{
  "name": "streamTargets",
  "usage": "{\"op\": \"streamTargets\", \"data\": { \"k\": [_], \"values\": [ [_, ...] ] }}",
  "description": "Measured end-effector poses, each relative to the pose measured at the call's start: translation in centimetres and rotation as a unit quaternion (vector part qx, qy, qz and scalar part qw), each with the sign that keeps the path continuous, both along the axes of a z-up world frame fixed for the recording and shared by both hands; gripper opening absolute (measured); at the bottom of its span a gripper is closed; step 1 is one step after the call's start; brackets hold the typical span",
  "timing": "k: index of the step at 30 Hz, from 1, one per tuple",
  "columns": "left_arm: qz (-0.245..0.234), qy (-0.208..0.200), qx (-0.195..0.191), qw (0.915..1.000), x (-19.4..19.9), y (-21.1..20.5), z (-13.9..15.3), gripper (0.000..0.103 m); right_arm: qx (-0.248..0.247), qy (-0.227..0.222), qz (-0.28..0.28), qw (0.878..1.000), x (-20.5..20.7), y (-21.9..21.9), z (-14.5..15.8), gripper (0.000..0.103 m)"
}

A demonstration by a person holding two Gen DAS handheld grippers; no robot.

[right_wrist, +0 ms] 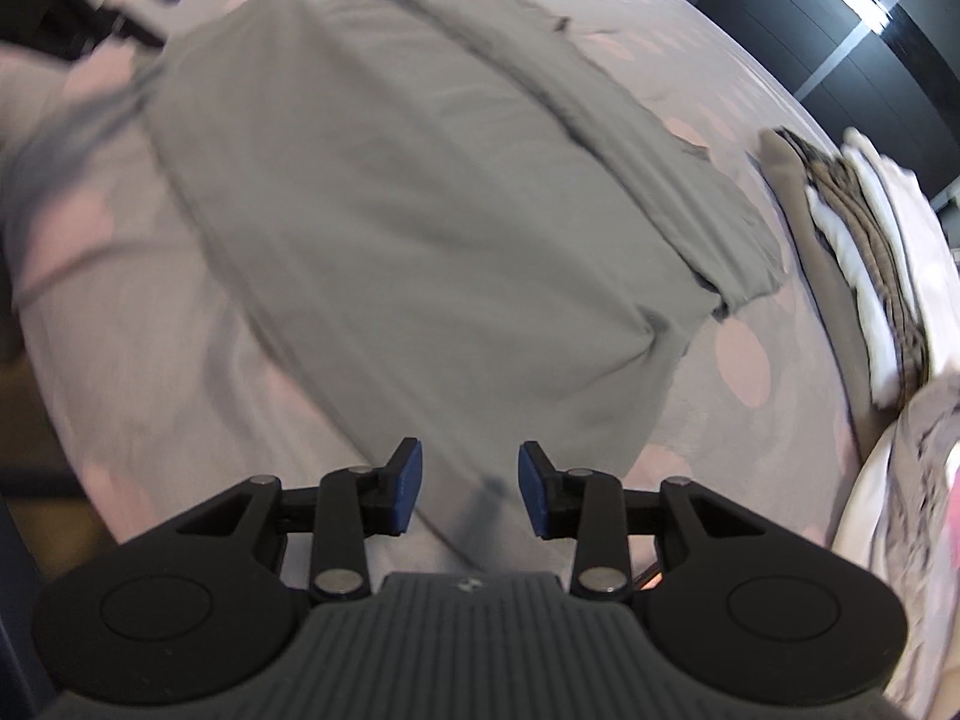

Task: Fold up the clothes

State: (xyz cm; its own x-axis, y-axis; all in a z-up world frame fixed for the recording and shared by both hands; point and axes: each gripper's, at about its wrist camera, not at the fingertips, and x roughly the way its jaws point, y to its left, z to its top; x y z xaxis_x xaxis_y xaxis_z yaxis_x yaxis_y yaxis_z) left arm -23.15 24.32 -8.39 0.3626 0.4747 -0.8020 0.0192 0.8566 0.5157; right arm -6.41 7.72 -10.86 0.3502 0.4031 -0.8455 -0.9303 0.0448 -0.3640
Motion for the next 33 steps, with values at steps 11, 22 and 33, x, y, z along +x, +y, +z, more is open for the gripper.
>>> {"op": "streamTargets", "data": {
  "k": [11, 22, 33],
  "values": [
    [-0.091, 0.067, 0.085, 0.9899, -3.7, -1.0, -5.2, 0.031, -0.046, -0.095, 0.103, 0.989, -3.1, -1.9, -3.2, 0.039],
    [-0.165, 0.074, 0.189, 0.9652, -3.8, -1.7, -8.9, 0.018, -0.062, -0.257, 0.194, 0.945, -4.3, -3.3, -7.1, 0.025],
    [-0.057, 0.002, 0.087, 0.9945, -2.2, 0.8, -1.6, 0.001, -0.025, -0.267, 0.151, 0.951, -3.2, -2.4, -2.0, 0.005]
  ]
}}
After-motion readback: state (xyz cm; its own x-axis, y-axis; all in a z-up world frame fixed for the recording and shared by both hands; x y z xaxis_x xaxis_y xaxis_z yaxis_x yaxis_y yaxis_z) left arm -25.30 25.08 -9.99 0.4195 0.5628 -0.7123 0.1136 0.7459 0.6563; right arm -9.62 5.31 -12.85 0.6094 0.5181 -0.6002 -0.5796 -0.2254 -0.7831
